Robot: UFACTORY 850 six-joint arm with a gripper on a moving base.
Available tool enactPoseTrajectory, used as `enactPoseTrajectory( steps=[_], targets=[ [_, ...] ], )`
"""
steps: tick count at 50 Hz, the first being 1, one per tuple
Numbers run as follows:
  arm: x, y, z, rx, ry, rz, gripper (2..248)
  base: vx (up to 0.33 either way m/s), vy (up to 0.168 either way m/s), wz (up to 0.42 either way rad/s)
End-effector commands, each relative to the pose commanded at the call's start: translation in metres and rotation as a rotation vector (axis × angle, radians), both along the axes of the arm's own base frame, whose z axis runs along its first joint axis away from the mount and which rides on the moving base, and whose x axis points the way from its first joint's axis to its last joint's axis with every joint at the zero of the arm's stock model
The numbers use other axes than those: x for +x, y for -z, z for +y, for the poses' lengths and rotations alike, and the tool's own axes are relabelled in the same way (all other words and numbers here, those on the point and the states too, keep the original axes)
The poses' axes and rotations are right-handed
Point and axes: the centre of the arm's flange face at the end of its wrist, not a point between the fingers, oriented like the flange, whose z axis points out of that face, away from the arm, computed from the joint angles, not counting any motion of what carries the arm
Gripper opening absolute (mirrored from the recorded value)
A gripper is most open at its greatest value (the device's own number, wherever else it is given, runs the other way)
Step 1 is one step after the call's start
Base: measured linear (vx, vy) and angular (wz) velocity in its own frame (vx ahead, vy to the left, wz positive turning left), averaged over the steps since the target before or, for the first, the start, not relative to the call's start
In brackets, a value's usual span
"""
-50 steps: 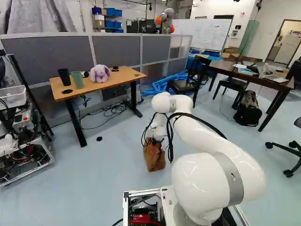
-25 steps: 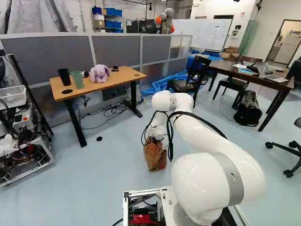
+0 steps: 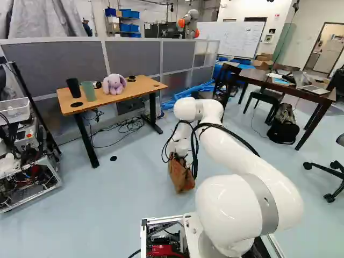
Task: Pick up the bag on the ground and place it on the table
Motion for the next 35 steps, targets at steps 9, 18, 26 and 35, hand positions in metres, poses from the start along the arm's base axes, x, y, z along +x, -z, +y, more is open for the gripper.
enactPoseTrajectory(
  steps=[9,18,26,35],
  targets=[
    [0.0,-0.014,0.0,0.0,0.0,-0.002,21,0.0,0.0,0.0],
    [0.0,-0.027,0.0,0.0,0.0,-0.005,21,0.0,0.0,0.0],
    [-0.001,-0.039,0.0,0.0,0.0,-0.008,21,0.0,0.0,0.0],
    [-0.001,-0.052,0.0,0.0,0.0,-0.012,21,0.0,0.0,0.0]
  ],
)
